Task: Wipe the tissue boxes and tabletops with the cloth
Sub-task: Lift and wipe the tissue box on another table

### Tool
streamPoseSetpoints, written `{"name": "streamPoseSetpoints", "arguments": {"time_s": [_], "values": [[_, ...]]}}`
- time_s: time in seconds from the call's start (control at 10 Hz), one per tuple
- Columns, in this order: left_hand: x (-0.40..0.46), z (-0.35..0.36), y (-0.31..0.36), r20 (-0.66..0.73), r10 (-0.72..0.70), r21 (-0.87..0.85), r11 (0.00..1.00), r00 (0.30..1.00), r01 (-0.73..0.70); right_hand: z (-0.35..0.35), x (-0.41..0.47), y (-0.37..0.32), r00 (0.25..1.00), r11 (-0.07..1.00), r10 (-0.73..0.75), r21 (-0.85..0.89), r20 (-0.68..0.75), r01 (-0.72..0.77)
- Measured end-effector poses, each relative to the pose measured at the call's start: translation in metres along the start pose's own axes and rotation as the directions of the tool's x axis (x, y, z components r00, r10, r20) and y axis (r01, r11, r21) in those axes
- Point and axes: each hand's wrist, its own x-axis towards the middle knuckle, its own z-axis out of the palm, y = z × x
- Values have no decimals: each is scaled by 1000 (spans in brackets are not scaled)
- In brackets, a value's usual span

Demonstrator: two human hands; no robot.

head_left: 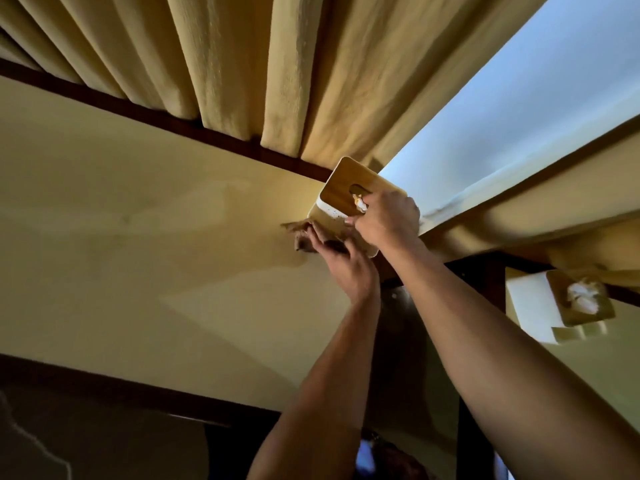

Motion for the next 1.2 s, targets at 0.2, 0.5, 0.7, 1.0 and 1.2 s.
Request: {"name": "streamPoseSetpoints", "arguments": {"time_s": [0.2,0.5,0.7,1.0,1.2], "values": [[17,-28,29,-168,-68,57,995,983,79,-6,4,5,999,998,-38,-41,21,39],[3,-14,89,93,-277,43,961,956,275,-27,4,7,987,992,-68,112,147,52],[16,17,111,120,-409,0,911,905,412,-26,3,12,982,976,-20,217,190,-23],[25,25,131,121,-470,94,882,874,462,-27,5,18,983,969,-30,245,180,-15],[47,35,114,173,-465,49,885,869,463,-23,7,24,985,936,-30,351,170,-33]]}}
